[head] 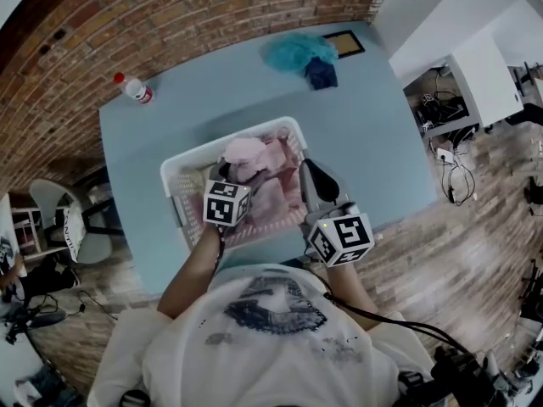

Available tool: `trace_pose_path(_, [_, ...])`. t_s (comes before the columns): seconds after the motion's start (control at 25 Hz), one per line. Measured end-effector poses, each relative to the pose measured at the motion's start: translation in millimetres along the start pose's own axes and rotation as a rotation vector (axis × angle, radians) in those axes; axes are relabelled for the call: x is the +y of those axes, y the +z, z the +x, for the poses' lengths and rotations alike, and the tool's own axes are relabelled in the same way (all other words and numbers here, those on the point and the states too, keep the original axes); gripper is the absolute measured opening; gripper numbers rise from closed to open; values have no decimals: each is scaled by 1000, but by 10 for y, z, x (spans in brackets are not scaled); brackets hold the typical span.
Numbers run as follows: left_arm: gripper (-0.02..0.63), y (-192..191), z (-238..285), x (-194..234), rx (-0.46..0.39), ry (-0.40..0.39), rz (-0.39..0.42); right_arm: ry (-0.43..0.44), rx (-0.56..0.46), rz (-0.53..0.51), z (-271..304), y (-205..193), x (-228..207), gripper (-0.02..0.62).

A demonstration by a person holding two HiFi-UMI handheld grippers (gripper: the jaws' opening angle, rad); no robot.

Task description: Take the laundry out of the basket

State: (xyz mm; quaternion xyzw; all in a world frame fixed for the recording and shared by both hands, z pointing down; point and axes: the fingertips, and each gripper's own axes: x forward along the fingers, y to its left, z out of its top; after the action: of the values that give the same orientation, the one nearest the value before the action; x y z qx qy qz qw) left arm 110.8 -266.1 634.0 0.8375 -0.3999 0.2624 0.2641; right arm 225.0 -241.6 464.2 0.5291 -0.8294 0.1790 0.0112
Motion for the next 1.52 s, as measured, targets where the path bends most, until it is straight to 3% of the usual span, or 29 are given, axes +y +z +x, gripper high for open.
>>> trace_pose_path(0.12, [348, 122, -131, -23, -64, 9, -5, 4, -10, -7, -79, 18, 46, -3])
trace_pose_path(0.2, [286, 169, -206, -43, -90, 14, 2, 5, -15, -10, -137, 36, 80, -3])
trace_pose_path(0.36, [262, 131, -248, -67, -98, 40, 38, 11, -25, -13, -270, 75, 153, -3])
trace_pose_path(0.64, [225, 288, -528, -88, -202, 108, 59, -2, -45, -16, -559, 112, 172, -3])
trace_pose_path(1.0, [221, 756, -1046, -237, -383, 160, 91, 9, -77, -22, -795, 187, 173, -3])
trace_pose_path(1.52, [221, 1129, -1825, -387, -541, 264, 109, 95, -122, -89, -896, 447, 381, -3])
